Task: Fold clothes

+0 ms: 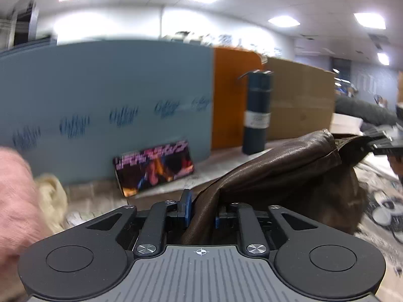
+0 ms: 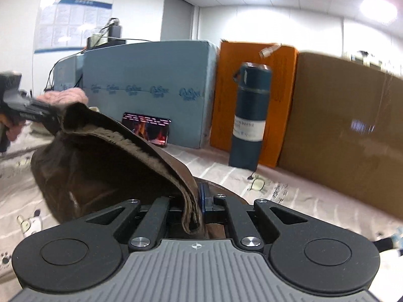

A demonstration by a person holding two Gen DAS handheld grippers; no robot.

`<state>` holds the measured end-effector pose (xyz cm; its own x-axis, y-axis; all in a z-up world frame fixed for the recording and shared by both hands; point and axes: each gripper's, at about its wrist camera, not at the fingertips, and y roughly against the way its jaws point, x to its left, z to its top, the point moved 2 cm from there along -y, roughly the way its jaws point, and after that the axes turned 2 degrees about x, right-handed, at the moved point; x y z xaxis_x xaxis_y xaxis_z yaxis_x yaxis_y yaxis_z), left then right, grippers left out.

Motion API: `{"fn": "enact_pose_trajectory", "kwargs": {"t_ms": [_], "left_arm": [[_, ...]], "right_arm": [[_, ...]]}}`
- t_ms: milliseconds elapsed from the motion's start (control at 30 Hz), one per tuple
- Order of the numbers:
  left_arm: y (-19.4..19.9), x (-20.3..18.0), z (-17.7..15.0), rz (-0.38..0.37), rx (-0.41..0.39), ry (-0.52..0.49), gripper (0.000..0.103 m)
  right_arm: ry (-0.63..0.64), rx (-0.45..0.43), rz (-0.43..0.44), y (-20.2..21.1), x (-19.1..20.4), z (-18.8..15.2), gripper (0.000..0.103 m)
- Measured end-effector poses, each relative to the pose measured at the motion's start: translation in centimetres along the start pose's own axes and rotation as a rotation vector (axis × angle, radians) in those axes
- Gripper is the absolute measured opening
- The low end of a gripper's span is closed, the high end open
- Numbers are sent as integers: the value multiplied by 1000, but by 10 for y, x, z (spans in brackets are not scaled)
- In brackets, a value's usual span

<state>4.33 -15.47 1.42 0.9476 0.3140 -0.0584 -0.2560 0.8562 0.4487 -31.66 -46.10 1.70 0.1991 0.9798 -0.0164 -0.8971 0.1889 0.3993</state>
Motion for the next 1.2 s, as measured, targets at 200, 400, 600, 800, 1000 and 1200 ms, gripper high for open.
{"fn": "enact_pose_trajectory", "kwargs": {"t_ms": [200,400,600,800,1000,1200], "left_arm": [[-41,38,-14,-97,57,244,27],[-46,71,-30,-198,-5,493,74],[-42,85,-38,-256,-6,578,92],[-40,82,-37,-258,0,535,102],[-37,65,-31,-141,-20,412,86],[-37,34,-15,91,-36,179,4]], "right_arm": [[-167,5,53,-24,-28,-13,8],[-370,-7,84,-27,-56,-31,41],[-459,-13,87,-22,-60,-35,57],[-510,13,22,-22,-50,-38,63],[-554,37,-42,-22,-45,-42,63],[-519,48,-99,-24,-36,-41,42]]}}
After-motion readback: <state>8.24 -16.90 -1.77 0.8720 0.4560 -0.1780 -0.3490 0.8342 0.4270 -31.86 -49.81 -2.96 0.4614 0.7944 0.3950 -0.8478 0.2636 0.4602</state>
